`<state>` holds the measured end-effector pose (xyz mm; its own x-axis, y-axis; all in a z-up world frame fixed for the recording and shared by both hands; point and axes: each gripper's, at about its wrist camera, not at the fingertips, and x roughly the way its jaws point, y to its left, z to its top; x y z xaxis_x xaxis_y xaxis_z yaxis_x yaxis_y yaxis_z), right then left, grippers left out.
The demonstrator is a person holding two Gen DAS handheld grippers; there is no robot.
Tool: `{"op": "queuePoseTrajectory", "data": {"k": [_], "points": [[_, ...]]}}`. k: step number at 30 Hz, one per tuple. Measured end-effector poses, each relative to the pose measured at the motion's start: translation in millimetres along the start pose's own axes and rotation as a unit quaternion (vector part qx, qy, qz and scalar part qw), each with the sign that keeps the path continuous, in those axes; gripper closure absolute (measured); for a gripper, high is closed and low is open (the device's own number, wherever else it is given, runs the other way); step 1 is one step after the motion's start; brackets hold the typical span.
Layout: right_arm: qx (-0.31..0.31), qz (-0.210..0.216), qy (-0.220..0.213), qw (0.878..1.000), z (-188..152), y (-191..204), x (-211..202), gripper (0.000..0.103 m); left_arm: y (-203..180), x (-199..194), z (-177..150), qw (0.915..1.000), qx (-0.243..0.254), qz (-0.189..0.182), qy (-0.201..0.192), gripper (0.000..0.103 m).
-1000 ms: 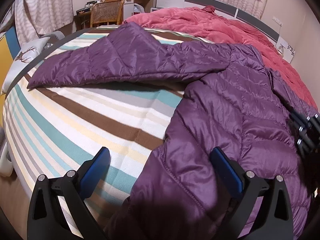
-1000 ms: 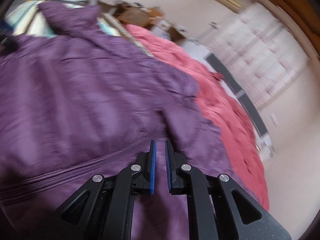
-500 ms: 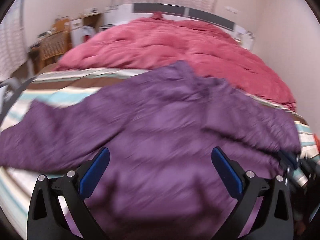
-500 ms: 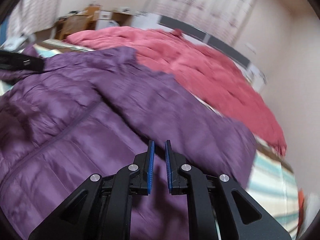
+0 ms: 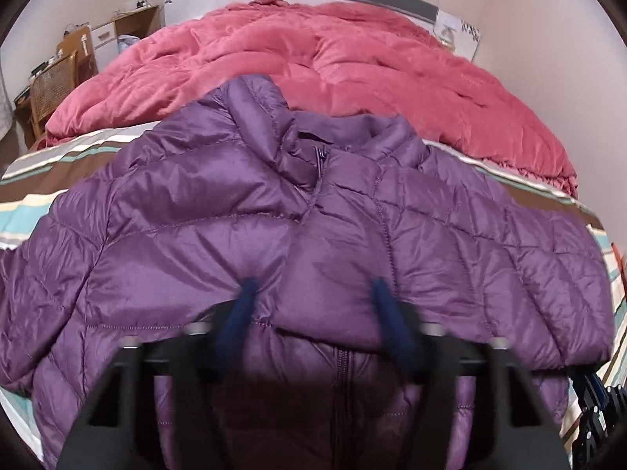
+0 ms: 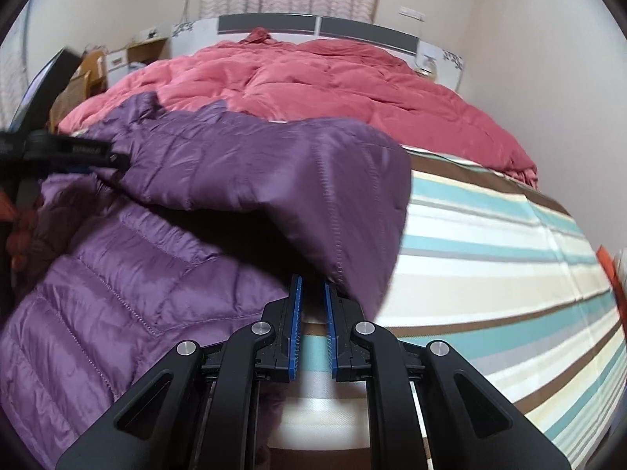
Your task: Fold large clothes
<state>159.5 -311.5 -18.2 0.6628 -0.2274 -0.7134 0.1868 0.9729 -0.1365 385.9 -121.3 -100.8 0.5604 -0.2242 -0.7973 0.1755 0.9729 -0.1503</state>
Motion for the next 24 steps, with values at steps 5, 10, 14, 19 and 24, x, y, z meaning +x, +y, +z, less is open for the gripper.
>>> {"op": "queuePoseTrajectory", "data": {"k": [5,10,14,19,24], "points": [[0.041,0.000,-0.009,0.999,5,-17,-1,0.093,18,-22,-7,0.9992,-0.024,-0.024,-0.021,0.089],[0.061,0.024,-0.014,0.998,11,-22,-2,0.093,48,-40,-23,0.9981,-0.046,-0.020,-0.035,0.090],[0.090,0.086,-0.008,0.992,17,-24,-4,0.093,67,-47,-37,0.9975,-0.055,-0.002,-0.044,0.090],[0.106,0.157,-0.007,0.982,19,-24,-9,0.093,91,-44,-45,0.9959,-0.078,0.011,-0.043,0.090],[0.129,0.165,-0.027,0.977,22,-36,-13,0.093,96,-41,-48,0.9959,-0.079,0.011,-0.043,0.090]]}}
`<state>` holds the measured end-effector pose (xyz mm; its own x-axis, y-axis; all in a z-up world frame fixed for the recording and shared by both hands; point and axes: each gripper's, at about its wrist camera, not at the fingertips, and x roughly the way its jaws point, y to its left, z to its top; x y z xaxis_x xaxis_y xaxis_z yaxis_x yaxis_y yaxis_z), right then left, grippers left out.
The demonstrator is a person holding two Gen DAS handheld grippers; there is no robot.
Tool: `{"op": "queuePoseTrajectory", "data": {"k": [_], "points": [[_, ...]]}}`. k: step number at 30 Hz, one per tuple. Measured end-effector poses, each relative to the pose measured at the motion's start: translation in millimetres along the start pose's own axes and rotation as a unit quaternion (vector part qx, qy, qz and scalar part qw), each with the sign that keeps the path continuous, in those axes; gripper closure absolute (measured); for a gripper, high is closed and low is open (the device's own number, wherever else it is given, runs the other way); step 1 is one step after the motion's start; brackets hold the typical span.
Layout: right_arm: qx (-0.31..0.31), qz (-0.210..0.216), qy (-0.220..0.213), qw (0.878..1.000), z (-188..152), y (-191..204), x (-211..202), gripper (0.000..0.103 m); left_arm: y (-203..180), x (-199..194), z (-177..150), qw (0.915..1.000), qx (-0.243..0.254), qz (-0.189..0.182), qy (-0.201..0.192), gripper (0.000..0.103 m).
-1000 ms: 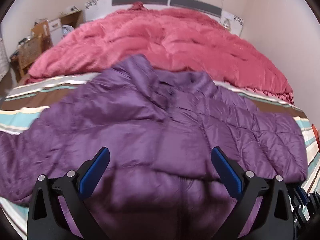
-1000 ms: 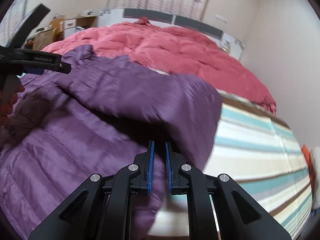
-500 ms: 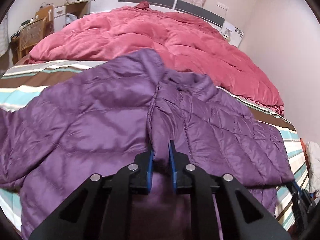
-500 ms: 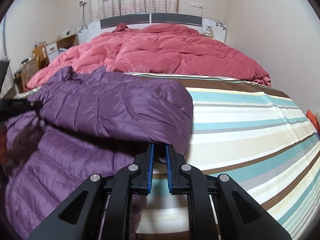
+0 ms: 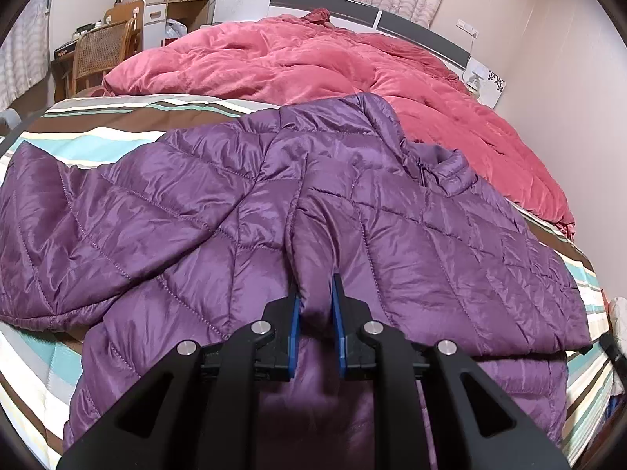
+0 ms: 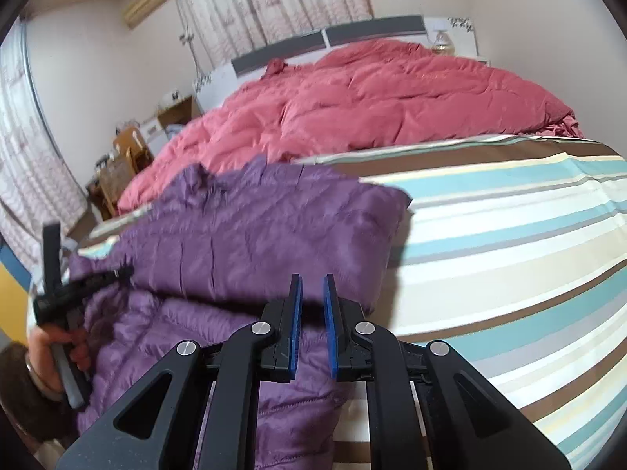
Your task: Fold large clothes
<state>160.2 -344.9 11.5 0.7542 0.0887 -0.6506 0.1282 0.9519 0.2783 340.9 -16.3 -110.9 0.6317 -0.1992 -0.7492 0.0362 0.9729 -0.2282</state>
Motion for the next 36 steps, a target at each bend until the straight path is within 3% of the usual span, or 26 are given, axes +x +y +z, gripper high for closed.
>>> {"op": "queuePoseTrajectory", "data": {"k": [2,3,5,11,16,23,25,27,28,32,36], "points": [[0.023,0.016,-0.010,1.000,4,-5,-2,0.089,2,0,-2,1.0000,-0.001,0.001,-0.003,0.089],[0.022,0.000,-0.014,1.000,7,-4,0,0.075,2,1,-3,1.0000,0.000,0.001,-0.002,0.089],[0.001,-0.033,-0.007,0.999,14,4,12,0.064,1,1,-6,1.0000,0.001,0.002,-0.003,0.088],[-0.035,-0.086,0.030,0.995,33,13,80,0.064,-1,-3,-13,1.0000,0.003,-0.003,-0.002,0.087],[-0.055,-0.144,0.062,0.986,23,-5,121,0.071,-6,-4,-21,0.9998,0.015,-0.012,0.002,0.084],[-0.058,-0.152,0.070,0.984,26,-13,127,0.072,-13,2,-22,0.9994,0.030,-0.014,0.009,0.080],[-0.045,-0.151,0.058,0.986,25,-7,112,0.072,-11,0,-22,0.9995,0.026,-0.015,0.007,0.073],[-0.036,-0.131,0.039,0.990,23,3,94,0.072,-11,-5,-23,0.9996,0.025,-0.011,-0.001,0.046],[-0.042,-0.119,0.031,0.991,21,12,85,0.072,-12,-8,-24,0.9996,0.026,-0.007,-0.005,0.043],[-0.075,-0.093,0.046,0.992,8,39,83,0.072,-10,-10,-25,0.9998,0.019,-0.007,-0.003,0.044],[-0.070,-0.104,0.069,0.990,1,37,105,0.072,-7,-10,-27,0.9999,0.015,0.000,0.002,0.044]]}}
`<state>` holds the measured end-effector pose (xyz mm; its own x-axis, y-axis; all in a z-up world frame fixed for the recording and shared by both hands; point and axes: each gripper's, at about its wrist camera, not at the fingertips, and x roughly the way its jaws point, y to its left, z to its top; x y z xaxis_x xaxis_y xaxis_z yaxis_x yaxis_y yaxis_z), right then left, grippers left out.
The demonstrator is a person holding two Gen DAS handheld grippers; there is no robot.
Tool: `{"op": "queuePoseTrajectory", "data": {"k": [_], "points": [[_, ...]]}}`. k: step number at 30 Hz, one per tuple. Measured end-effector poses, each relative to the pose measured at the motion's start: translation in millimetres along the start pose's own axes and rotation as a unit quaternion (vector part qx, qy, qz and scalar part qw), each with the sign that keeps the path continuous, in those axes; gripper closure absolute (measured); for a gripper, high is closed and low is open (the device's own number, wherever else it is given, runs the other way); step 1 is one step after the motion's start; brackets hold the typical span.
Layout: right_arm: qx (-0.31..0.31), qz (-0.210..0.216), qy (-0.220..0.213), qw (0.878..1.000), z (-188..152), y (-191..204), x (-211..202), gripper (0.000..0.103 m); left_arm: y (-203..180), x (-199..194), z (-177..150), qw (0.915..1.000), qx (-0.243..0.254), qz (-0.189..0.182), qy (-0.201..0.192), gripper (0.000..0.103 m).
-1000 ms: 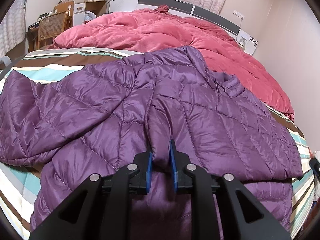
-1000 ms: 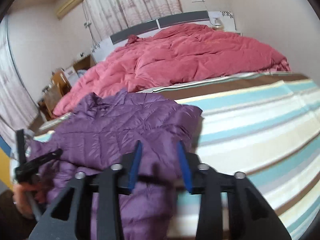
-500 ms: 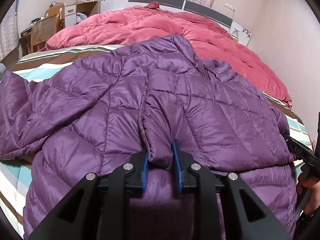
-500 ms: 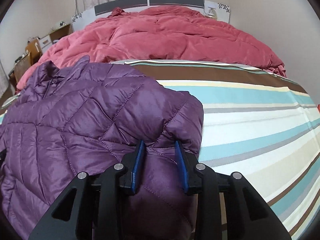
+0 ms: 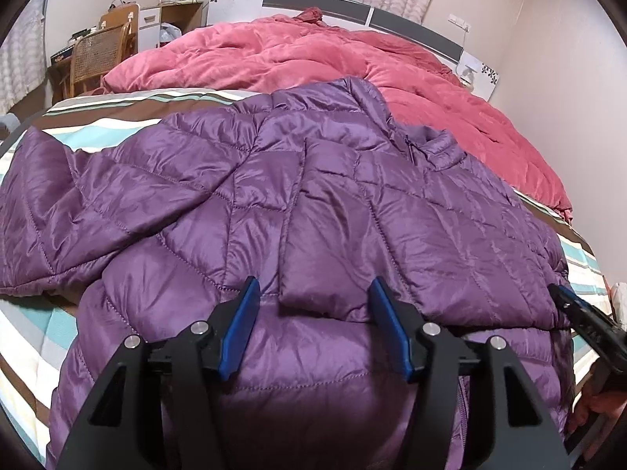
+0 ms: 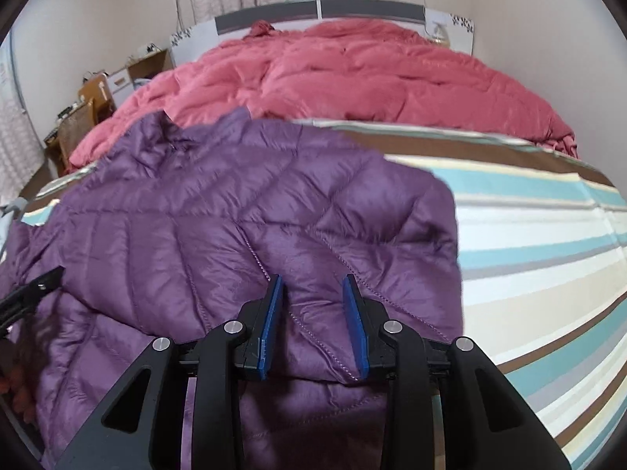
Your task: Fold large clothes
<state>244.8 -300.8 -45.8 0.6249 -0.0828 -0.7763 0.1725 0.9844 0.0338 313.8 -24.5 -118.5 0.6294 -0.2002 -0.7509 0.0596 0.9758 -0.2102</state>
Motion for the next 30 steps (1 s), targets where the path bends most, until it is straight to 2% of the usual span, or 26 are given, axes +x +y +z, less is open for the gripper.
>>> {"op": "queuePoseTrajectory", "data": {"k": [5,7,9,12,18,22,25,30], "points": [[-0.022,-0.020,0.000,1.000,-5,8,10,0.071,1,1,0,1.0000,-0.001,0.002,0.003,0.042],[-0.021,-0.019,-0.002,1.000,-6,8,11,0.071,3,-3,0,1.0000,-0.007,0.002,0.002,0.038],[-0.020,-0.018,-0.005,1.000,-7,8,10,0.071,7,-9,0,0.9999,-0.016,-0.002,0.000,0.027],[-0.022,-0.021,-0.006,1.000,-7,8,11,0.071,17,-22,2,0.9997,-0.023,0.005,-0.010,0.017],[-0.029,-0.029,-0.009,0.999,-9,12,10,0.071,66,-52,8,0.9964,-0.060,0.046,-0.040,0.008],[-0.031,-0.031,-0.009,0.999,-9,12,9,0.071,113,-65,9,0.9897,-0.100,0.088,-0.052,0.008],[-0.032,-0.033,-0.010,0.999,-9,12,9,0.071,159,-76,7,0.9805,-0.145,0.117,-0.063,0.008],[-0.034,-0.034,-0.011,0.999,-9,13,9,0.071,237,-93,2,0.9556,-0.229,0.166,-0.083,0.008]]}}
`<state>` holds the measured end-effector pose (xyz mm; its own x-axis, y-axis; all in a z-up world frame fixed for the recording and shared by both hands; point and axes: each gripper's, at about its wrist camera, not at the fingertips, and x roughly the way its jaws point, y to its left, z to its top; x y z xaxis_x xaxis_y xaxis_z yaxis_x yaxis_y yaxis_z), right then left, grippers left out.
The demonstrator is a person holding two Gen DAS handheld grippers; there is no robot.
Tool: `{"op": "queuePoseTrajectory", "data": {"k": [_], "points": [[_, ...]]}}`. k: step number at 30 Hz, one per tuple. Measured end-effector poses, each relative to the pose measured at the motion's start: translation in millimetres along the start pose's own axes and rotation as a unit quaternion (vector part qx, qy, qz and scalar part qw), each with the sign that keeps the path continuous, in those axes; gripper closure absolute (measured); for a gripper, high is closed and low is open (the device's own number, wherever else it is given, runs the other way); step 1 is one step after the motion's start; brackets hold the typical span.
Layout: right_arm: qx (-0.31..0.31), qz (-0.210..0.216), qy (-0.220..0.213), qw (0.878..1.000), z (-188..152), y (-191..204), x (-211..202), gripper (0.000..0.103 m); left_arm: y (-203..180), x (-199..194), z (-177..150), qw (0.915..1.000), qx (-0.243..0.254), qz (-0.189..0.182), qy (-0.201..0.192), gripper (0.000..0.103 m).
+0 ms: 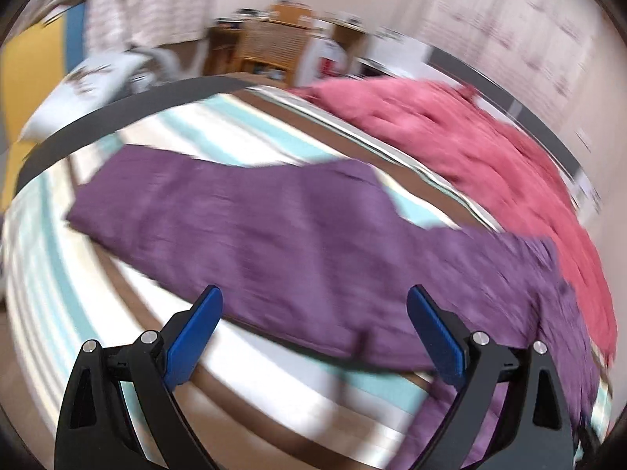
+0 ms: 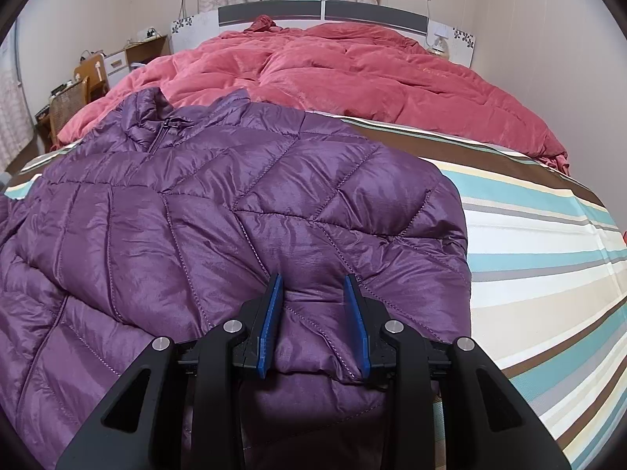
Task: Fold large clothes
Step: 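Grasp the other sleeve cuff with the left gripper and lift it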
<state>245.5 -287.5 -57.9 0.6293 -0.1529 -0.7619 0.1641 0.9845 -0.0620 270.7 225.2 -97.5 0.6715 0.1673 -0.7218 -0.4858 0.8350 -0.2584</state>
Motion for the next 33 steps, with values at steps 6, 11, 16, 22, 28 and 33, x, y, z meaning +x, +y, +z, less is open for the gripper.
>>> {"op": "queuePoseTrajectory", "data": {"k": [6,11,16,22,28,33], "points": [[-0.003,-0.006,-0.001,1.000,2,-1,0,0.069,76,20,22,0.9929,-0.105,0.057,0.003,0.024],[-0.003,-0.007,-0.001,1.000,1,0,0,0.069,126,46,24,0.9734,-0.222,0.047,0.033,0.037],[-0.003,-0.006,-0.001,1.000,1,1,0,0.069,142,62,29,0.9636,-0.267,0.013,0.005,0.037],[-0.004,-0.008,-0.002,1.000,1,1,0,0.069,161,80,26,0.9371,-0.349,0.006,-0.006,0.076],[-0.006,-0.010,-0.002,1.000,1,0,1,0.069,152,81,25,0.9421,-0.334,0.015,-0.018,0.094],[-0.007,-0.013,-0.003,1.000,0,-2,0,0.069,133,55,33,0.9549,-0.288,0.035,-0.061,0.096]]}}
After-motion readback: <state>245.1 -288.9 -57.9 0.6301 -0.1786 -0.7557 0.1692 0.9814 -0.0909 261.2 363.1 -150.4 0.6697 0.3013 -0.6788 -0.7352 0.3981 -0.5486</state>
